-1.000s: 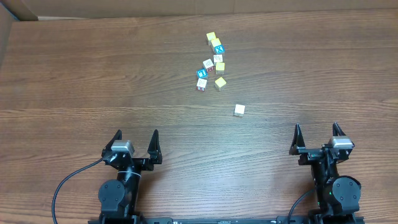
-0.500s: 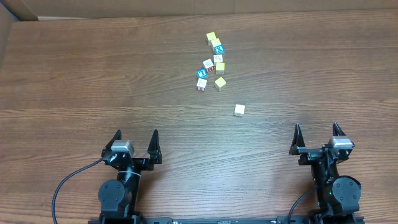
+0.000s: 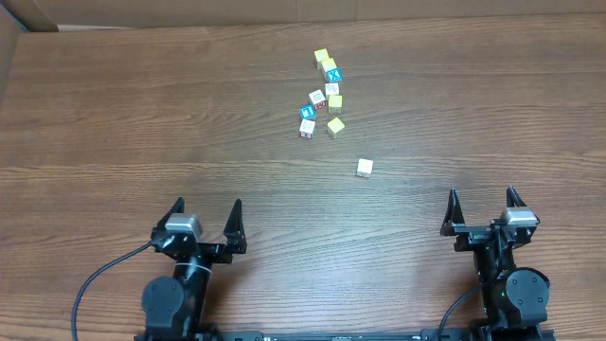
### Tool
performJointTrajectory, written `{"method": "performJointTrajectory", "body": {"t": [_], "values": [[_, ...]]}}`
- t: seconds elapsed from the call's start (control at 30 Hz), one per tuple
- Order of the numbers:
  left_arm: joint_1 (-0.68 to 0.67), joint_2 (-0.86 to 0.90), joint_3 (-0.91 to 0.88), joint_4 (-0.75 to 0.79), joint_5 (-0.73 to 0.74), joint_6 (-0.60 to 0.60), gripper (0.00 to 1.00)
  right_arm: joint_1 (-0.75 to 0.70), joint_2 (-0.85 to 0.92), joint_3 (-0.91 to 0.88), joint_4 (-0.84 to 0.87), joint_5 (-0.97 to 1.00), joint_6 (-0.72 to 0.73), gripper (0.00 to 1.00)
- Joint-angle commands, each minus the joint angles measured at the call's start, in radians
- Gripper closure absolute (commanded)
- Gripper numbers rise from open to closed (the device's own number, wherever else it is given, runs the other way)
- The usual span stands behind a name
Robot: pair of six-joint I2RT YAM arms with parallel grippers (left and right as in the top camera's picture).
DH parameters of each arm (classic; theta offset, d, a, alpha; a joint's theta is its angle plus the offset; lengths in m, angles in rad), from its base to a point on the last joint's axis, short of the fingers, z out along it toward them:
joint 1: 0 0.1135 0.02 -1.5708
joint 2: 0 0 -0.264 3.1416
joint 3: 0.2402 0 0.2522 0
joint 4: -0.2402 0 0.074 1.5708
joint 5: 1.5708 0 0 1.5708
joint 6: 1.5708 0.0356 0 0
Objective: Flip 4 blocks
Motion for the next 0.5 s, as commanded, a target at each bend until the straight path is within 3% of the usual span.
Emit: {"method": "performJointTrajectory", "body": {"t": [0.0, 0.23, 0.47], "values": [[-0.001, -0.006, 0.079, -0.023, 0.015, 0.022, 0.0, -0.003, -0.006, -0.01, 0.005, -0.005, -0.003, 0.0], [-0.001, 0.032, 0.181, -0.047, 0.026, 0.018, 0.0, -0.003, -0.006, -0.01, 0.005, -0.005, -0.003, 0.0], [-0.001, 0.193, 0.331, -0.079, 0.069, 0.019, 0.0, -0.003, -0.006, -0.01, 0.005, -0.005, -0.003, 0.0]]}}
